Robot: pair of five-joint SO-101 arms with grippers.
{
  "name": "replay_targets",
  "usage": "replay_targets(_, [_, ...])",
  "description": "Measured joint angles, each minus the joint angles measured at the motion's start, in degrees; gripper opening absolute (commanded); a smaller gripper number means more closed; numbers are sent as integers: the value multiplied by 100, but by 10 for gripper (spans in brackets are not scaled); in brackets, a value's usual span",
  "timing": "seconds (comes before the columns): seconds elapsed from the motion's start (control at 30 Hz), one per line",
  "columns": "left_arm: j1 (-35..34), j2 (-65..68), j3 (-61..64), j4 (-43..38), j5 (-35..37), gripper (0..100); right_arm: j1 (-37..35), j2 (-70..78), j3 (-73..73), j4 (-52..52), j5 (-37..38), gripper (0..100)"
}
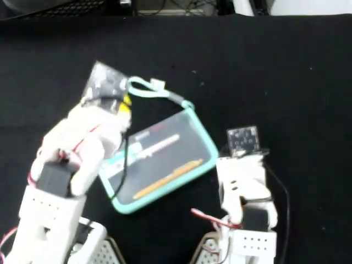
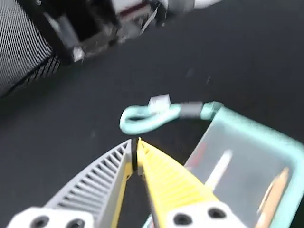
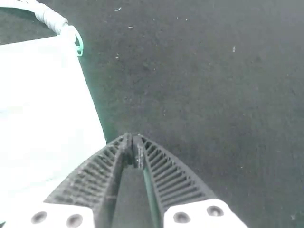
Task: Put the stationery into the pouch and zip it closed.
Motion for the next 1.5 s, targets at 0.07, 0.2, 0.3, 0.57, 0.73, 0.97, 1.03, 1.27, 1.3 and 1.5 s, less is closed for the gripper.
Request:
replay_targets(0.07, [-281,-563,527,360,-123,32,0,0,0,0,0,14])
replay_targets(0.2, [-1090,-2013,1521,1064,-176,32,-220,0,0,0,0,14])
replay_targets(0.3, [-1934,-3288,2277,1240,-185,32,-519,0,0,18,0,14])
replay_targets(0.57, [-2716,-4070,3244,2004,-132,30,-730,0,0,193,0,14])
replay_targets(0.73, [-2637,-4044,3640,2022,756,32,-730,0,0,1002,0,14])
replay_targets(0.97, [-2593,-4044,4809,1556,1116,30,-730,0,0,1635,0,14])
replay_targets(1.03, [-2593,-4000,5143,1538,1125,31,-730,0,0,1855,0,14])
replay_targets(1.27, [-2593,-3965,5468,1451,1178,30,-686,0,0,1952,-202,14])
replay_targets(1.3, [-2593,-3965,5468,1433,1178,30,-686,0,0,1952,-352,14])
replay_targets(1.5, [-2593,-3965,5477,1433,1178,30,-686,0,0,1952,-791,14])
